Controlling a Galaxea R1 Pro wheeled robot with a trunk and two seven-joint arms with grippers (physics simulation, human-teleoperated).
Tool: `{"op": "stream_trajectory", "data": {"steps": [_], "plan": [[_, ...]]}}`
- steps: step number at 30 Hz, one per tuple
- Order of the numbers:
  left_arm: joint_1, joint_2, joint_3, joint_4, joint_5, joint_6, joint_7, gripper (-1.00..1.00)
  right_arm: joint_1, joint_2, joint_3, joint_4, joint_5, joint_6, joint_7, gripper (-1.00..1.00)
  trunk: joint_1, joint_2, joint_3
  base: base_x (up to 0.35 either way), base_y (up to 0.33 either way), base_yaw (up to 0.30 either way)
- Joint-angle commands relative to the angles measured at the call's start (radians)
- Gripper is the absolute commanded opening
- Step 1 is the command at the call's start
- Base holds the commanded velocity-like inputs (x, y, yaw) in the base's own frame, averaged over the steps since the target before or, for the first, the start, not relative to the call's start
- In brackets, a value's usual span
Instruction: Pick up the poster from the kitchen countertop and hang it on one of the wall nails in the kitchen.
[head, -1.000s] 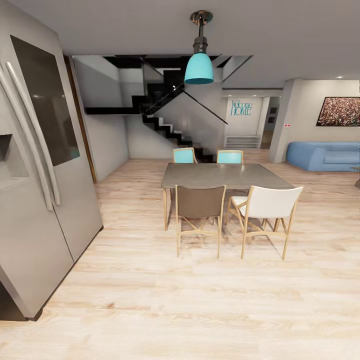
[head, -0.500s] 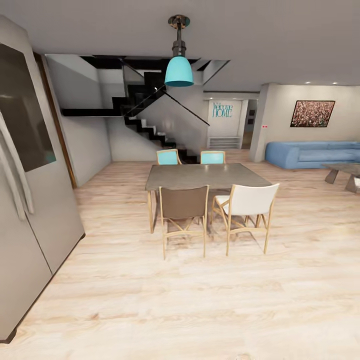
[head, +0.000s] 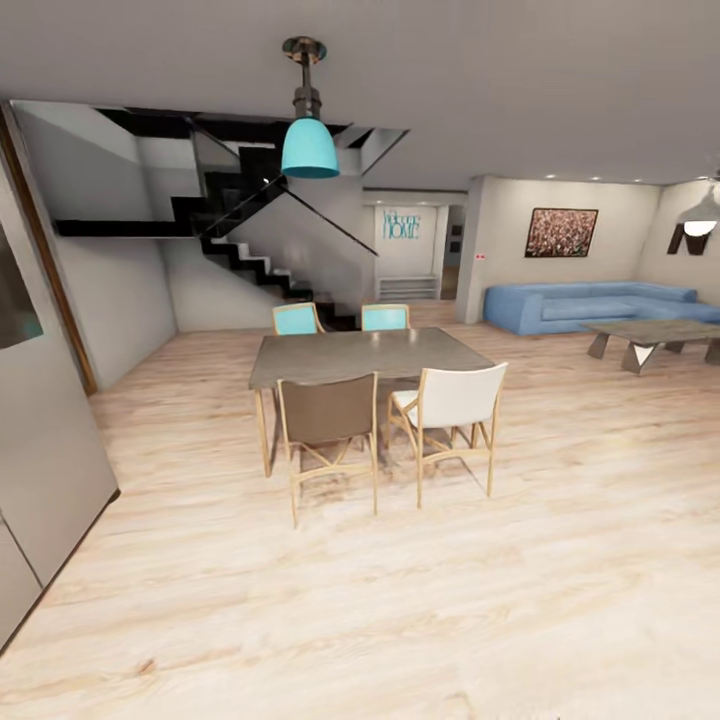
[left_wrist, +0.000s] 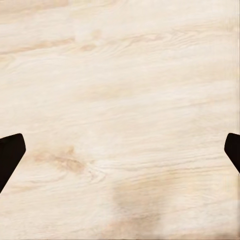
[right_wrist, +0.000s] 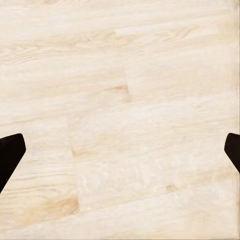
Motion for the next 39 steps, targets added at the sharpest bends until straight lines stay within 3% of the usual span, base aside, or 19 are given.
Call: {"op": "stream_trajectory", "data": {"steps": [1, 30, 39], "plan": [[0.000, 0.000, 0.001, 0.000, -0.001, -0.002, 0.000, 1.00, -0.001, 0.000, -0.001, 0.001, 0.000, -0.003, 0.000, 1.00, 0.000, 0.000, 0.000, 0.000, 0.000, -0.270], [0.000, 0.000, 0.000, 0.002, -0.001, -0.003, 0.000, 1.00, -0.001, -0.001, -0.001, 0.001, 0.000, -0.005, 0.000, 1.00, 0.000, 0.000, 0.025, 0.000, 0.000, -0.269], [0.000, 0.000, 0.000, 0.002, -0.001, -0.003, 0.000, 1.00, -0.001, -0.001, -0.001, 0.002, 0.000, -0.059, -0.001, 1.00, 0.000, 0.000, 0.034, 0.000, 0.000, -0.265]]}}
